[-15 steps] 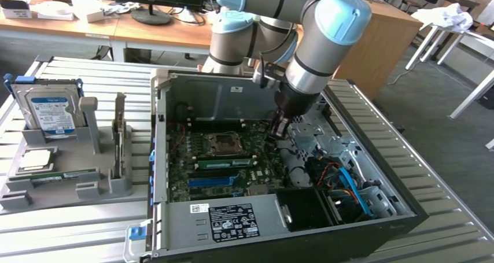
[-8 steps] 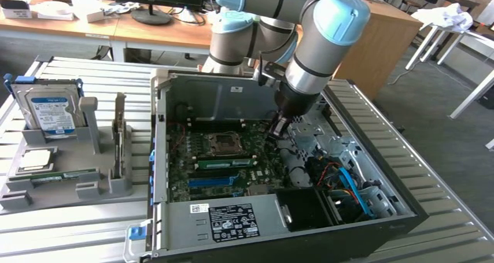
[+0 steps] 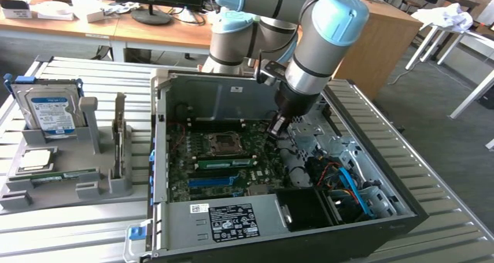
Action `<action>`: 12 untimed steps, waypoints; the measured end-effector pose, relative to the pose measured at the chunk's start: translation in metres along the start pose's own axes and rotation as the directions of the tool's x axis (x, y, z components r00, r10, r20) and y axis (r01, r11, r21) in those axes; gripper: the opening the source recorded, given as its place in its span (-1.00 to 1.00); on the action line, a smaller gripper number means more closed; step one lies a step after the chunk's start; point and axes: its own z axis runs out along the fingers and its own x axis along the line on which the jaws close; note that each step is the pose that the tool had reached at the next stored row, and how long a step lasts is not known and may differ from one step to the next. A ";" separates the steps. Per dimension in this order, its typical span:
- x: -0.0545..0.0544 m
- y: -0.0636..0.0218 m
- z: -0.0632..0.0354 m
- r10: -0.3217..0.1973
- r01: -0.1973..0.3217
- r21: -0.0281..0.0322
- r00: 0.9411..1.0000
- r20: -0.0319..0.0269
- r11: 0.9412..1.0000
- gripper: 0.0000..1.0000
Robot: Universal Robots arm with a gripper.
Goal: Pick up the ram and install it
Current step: 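Press down the ram until it locks into place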
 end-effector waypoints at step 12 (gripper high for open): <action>0.000 0.0000 0.0004 0.126 -0.126 0.013 0.992 0.013 0.992 -0.80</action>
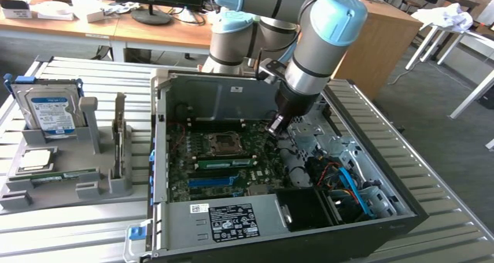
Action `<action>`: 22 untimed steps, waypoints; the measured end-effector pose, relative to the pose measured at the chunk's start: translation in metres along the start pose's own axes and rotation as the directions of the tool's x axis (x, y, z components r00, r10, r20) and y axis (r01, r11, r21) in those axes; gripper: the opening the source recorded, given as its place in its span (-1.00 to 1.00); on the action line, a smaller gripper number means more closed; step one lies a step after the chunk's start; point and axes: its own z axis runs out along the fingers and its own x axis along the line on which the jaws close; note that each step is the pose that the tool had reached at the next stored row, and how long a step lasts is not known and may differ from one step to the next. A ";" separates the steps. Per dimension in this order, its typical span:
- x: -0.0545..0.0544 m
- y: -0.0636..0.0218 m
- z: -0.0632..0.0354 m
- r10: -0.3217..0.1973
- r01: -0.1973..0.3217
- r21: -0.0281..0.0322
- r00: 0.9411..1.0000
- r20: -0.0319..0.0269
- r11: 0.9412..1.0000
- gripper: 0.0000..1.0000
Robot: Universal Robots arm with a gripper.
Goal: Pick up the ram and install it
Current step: 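Press down the ram until it locks into place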
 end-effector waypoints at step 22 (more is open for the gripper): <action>0.000 0.0000 0.0003 0.224 -0.225 0.021 0.974 0.026 0.974 -0.80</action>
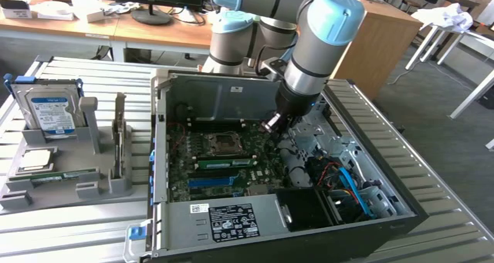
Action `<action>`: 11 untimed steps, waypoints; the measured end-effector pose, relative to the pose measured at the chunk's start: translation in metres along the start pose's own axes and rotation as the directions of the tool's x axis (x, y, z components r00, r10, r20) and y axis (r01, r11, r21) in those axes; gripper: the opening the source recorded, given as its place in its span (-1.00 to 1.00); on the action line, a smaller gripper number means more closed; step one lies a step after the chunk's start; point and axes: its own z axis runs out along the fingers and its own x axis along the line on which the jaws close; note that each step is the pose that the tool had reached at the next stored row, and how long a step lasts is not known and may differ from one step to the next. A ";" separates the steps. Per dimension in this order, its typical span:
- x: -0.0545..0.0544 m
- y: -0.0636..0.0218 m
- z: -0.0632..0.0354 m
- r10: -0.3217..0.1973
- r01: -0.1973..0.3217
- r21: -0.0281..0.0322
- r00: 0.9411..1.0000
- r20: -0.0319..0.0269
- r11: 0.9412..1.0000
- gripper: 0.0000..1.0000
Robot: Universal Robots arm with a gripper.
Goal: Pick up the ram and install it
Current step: 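Press down the ram until it locks into place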
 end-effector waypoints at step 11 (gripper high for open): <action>0.000 -0.0001 0.0002 0.147 -0.147 0.016 0.989 0.016 0.989 -0.80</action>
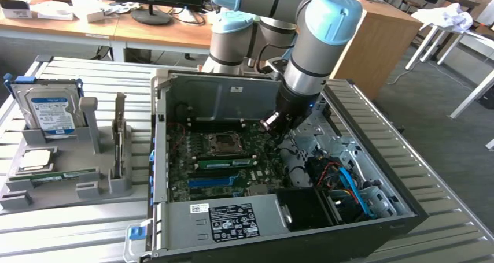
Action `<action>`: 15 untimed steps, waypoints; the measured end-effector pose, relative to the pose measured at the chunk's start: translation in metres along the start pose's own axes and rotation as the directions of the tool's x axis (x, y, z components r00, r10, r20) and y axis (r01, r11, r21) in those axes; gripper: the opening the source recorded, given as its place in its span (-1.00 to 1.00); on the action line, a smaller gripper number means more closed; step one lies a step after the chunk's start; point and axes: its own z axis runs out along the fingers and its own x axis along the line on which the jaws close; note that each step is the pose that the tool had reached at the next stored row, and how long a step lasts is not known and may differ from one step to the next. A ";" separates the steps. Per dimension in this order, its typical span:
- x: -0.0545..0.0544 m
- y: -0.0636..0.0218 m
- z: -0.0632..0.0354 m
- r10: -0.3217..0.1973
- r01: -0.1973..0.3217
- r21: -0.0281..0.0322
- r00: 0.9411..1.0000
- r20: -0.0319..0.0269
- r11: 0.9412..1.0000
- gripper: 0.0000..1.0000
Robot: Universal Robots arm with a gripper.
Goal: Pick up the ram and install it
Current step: 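Press down the ram until it locks into place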
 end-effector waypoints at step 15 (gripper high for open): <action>0.000 0.0001 0.0000 0.187 -0.188 0.028 0.982 0.018 0.982 -0.80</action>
